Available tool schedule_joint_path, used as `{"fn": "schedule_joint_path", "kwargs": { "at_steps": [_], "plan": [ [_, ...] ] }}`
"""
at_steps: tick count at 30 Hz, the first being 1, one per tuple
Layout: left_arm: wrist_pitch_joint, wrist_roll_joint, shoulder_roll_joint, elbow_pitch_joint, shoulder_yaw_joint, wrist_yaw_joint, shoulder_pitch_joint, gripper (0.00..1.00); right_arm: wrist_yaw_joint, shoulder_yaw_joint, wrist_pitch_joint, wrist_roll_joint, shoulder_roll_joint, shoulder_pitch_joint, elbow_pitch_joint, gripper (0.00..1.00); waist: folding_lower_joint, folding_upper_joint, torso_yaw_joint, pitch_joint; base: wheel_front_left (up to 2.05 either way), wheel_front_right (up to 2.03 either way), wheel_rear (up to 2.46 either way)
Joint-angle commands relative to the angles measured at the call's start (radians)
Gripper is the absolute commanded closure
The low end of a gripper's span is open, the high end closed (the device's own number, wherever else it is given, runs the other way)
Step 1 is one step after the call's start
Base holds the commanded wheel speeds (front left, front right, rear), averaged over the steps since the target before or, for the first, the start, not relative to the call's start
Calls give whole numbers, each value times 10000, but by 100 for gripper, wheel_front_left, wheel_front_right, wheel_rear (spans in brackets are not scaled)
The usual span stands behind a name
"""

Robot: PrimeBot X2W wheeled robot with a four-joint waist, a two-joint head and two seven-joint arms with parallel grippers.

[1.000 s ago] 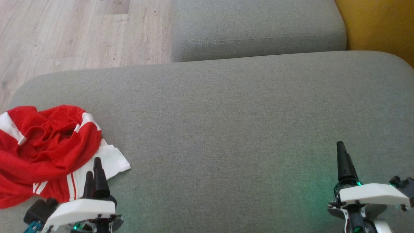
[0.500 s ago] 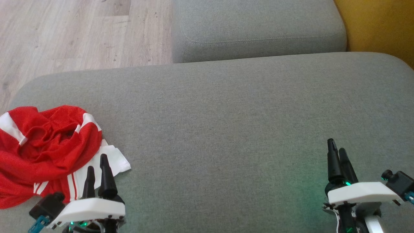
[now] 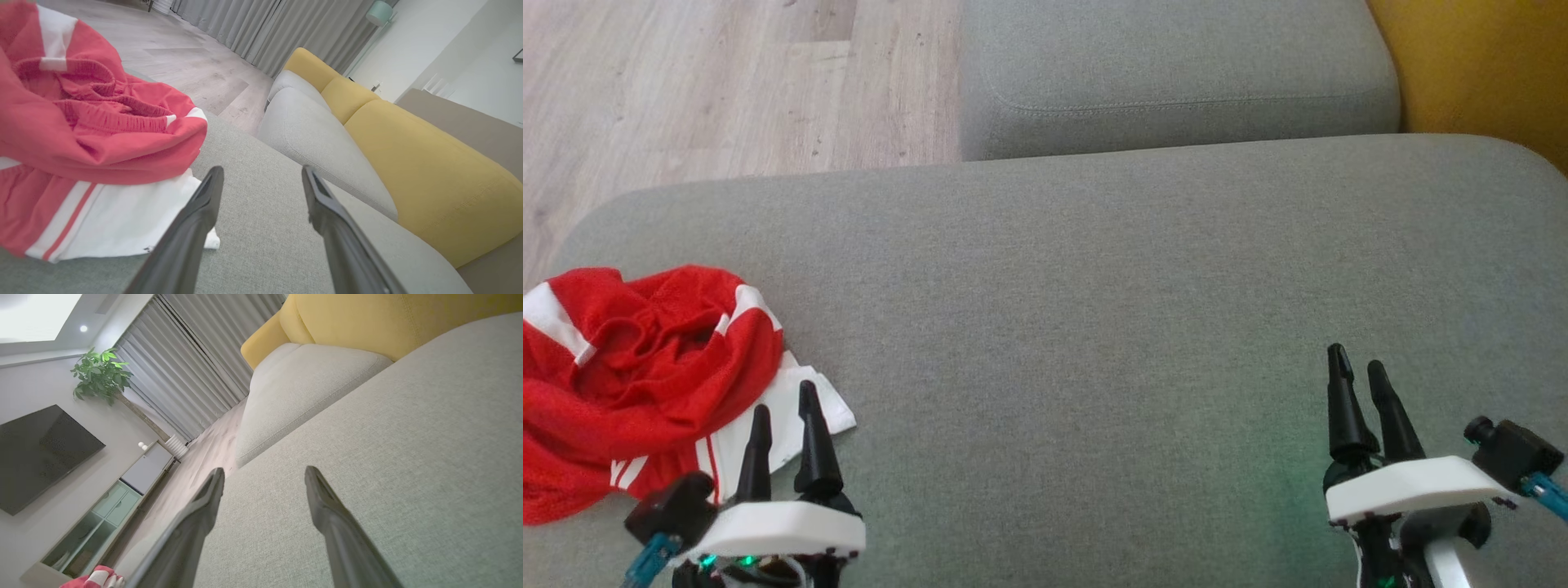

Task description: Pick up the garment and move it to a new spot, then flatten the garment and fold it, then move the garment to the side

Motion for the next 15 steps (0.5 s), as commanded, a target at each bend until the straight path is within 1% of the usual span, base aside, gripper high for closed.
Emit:
{"fn": "schedule_joint_path", "kwargs": {
  "at_steps": [1, 15],
  "plan": [
    [-135, 281, 144, -398, 117, 48, -286, 0, 46, 195, -144, -276, -77, -361, -400, 0, 0, 0, 3, -5, 0, 0, 0],
    [-545, 2027, 216, -708, -226, 367, -199, 0, 55, 480, -556, -1936, -84, -332, -612, 0, 0, 0, 65, -67, 0, 0, 0]
  ]
}}
